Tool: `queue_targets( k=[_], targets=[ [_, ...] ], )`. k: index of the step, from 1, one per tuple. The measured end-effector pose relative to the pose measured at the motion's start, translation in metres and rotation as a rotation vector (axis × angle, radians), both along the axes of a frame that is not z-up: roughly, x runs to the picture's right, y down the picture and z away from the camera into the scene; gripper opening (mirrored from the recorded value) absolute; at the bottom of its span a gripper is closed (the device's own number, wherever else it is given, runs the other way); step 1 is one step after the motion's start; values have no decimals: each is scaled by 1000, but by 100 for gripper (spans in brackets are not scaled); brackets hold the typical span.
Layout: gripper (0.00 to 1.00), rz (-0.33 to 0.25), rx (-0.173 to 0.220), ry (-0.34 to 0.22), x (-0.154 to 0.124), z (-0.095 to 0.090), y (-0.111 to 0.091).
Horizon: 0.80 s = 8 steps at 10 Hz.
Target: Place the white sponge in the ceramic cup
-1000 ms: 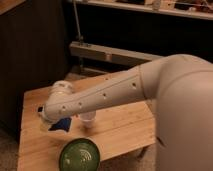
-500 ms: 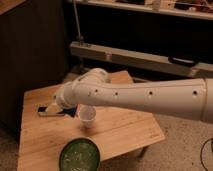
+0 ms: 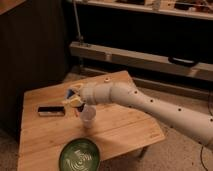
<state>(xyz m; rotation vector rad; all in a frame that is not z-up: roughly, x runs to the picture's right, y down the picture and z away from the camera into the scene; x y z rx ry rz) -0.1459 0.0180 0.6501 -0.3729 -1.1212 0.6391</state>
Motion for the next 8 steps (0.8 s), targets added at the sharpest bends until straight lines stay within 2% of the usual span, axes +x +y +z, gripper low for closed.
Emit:
queue_targets(
  k=[2,5,7,8],
  targets=[
    [0,49,-1,-72,15,25,6],
    [0,68,-9,-110,27,25,8],
    [0,62,-13,-109,30,21,9],
    [0,58,-28,-105,31,21,12]
  ],
)
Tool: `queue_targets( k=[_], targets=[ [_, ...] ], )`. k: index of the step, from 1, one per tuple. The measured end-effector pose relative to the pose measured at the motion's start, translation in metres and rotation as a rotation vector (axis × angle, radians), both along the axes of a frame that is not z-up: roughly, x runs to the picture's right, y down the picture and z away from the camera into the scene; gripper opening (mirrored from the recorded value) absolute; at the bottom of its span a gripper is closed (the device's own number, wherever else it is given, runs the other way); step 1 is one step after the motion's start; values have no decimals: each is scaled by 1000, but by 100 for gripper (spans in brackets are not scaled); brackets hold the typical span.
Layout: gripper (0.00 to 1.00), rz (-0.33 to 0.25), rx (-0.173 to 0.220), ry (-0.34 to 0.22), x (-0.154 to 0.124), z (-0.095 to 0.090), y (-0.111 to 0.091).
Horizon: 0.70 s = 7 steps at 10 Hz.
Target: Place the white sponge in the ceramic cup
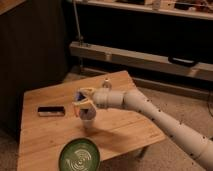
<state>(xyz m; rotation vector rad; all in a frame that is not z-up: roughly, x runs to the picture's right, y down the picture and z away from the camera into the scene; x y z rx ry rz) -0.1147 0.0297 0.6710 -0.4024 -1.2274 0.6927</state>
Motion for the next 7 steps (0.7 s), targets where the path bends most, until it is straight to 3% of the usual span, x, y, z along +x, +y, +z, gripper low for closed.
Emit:
queue_targets(
  k=[3,5,7],
  targets=[
    [2,-17,-46,-7,-8,17,19],
    [17,-34,-62,-19,-16,23,26],
    [39,-47,-68,-22,-21,26,30]
  ],
)
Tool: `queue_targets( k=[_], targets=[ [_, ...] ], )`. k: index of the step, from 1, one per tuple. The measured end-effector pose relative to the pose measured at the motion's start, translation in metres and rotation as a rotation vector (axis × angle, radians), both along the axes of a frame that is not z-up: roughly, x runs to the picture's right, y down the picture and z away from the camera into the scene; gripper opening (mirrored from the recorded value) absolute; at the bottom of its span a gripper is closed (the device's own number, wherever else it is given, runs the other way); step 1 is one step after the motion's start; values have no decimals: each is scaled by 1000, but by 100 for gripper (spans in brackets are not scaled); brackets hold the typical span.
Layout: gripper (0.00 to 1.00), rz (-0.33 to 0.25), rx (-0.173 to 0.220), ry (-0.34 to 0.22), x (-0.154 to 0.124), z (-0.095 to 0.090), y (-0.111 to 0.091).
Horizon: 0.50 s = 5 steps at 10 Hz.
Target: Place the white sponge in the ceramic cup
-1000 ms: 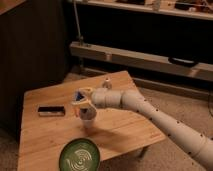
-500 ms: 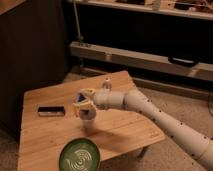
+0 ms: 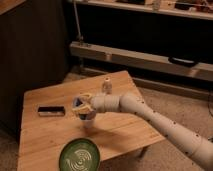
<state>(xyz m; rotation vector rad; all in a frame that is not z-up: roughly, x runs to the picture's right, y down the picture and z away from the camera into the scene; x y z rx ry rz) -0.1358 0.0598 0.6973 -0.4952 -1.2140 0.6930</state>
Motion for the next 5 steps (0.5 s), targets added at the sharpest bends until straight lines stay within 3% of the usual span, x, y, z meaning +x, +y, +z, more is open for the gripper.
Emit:
queue_targets(
  k=[3,5],
  targets=[
    [71,2,-9,18,3,8,11],
    [80,-3,-4,23,8,10,17]
  ],
)
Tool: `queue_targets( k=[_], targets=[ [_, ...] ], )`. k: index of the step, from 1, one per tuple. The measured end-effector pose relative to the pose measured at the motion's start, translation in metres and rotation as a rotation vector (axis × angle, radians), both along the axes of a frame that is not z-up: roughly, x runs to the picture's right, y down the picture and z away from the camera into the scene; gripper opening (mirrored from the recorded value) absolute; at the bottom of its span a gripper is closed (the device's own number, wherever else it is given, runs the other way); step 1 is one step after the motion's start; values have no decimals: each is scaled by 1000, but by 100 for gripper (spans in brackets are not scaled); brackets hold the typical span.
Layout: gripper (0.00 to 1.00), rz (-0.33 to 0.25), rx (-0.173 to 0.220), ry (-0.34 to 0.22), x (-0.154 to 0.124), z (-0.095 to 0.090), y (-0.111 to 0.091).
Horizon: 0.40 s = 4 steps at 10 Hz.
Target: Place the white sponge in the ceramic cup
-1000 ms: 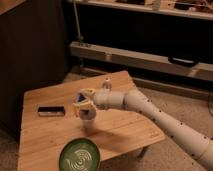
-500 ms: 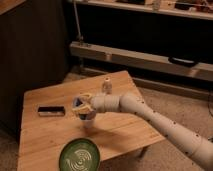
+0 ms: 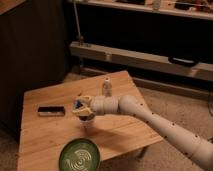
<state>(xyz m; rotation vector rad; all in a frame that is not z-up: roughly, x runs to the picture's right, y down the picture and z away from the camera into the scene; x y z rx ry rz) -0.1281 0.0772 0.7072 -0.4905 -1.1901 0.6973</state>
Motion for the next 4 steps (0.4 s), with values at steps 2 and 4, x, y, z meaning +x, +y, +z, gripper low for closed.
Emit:
queue_targets(
  k=[2,4],
  targets=[
    [80,4,4,10,10,1,8],
    [80,15,8,2,16,1,13]
  ],
)
